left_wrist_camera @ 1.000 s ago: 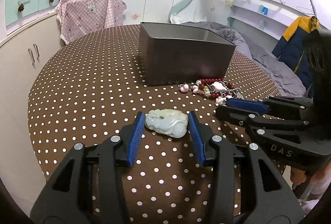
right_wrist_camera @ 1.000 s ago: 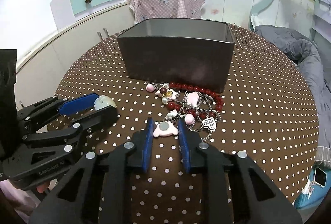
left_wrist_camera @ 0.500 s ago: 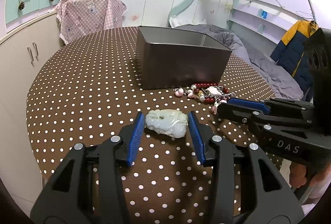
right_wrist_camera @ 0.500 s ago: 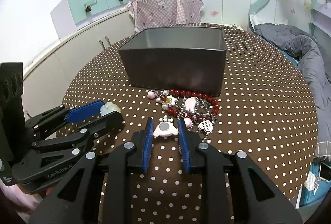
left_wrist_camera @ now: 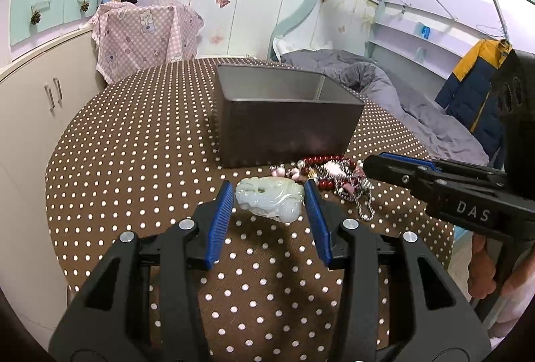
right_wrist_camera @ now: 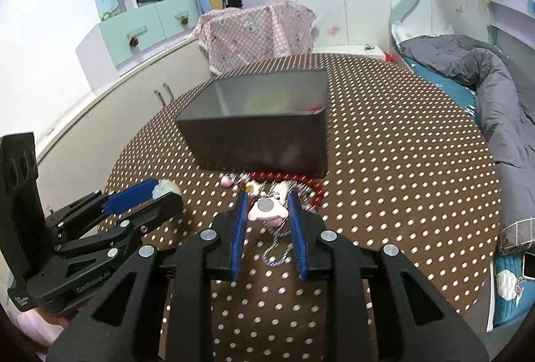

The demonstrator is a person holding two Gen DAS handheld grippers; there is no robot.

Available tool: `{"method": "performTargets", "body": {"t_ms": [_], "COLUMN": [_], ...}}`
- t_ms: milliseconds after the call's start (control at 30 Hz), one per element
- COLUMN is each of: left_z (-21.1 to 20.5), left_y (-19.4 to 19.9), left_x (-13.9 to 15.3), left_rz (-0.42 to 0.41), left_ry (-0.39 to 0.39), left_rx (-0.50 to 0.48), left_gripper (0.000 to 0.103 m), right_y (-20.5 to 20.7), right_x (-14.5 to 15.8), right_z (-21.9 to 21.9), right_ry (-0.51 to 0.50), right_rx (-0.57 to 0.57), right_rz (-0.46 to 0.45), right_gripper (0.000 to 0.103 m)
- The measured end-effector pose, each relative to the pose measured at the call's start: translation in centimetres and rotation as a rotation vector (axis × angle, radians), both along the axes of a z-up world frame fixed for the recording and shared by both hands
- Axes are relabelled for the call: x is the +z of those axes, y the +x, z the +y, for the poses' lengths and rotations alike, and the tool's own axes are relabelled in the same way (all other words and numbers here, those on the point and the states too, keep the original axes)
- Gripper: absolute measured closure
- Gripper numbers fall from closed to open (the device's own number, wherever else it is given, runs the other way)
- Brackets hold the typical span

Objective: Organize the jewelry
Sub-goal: 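Carry the jade pendant and white charm into the box and open both tools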

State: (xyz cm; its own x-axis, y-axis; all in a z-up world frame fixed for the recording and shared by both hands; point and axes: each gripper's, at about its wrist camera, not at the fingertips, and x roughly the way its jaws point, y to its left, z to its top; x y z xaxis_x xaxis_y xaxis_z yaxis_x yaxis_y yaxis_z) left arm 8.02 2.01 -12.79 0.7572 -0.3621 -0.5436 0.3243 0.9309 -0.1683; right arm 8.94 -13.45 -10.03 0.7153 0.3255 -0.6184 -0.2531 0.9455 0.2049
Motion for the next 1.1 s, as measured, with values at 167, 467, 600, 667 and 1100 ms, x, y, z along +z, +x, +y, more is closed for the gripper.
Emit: {"method": "performTargets", "body": {"t_ms": [167,467,600,667,1100], "left_z": [-0.4,-0.9,-1.2,-1.3,-2.1], "left_y": [0.8,2.8,3.5,4.0,6.7], "left_x": [0.9,3.1,3.9,4.3,5.3], "left_rz": [-0.022,-0.076,-0.105,-0.12,-0.186], "left_ry": [-0.009,-0.004,-0.003,-0.001,0.033], "left_rx": [0.004,0.014,0.021,0.022,0.087], "left_gripper": [0.06,0.06,0.06,0.06,0.06], "right_y": [0.6,2.3,2.9,3.2,5.6], "right_x": [0.9,2.7,3.4,3.7,3.9], "right_z": [-0.8,-1.2,-1.1,-0.9,-0.3], "right_ry": [0.017,0.031,0.031,0.028,0.015], "right_rx": [-0.021,-0.027,-0.019,-0.016,-0.018], "right_rz": [-0.027,-0.089,-0.121,-0.137,-0.195], "right_gripper": [0.081,0.081,0.081,0.081,0.081]}}
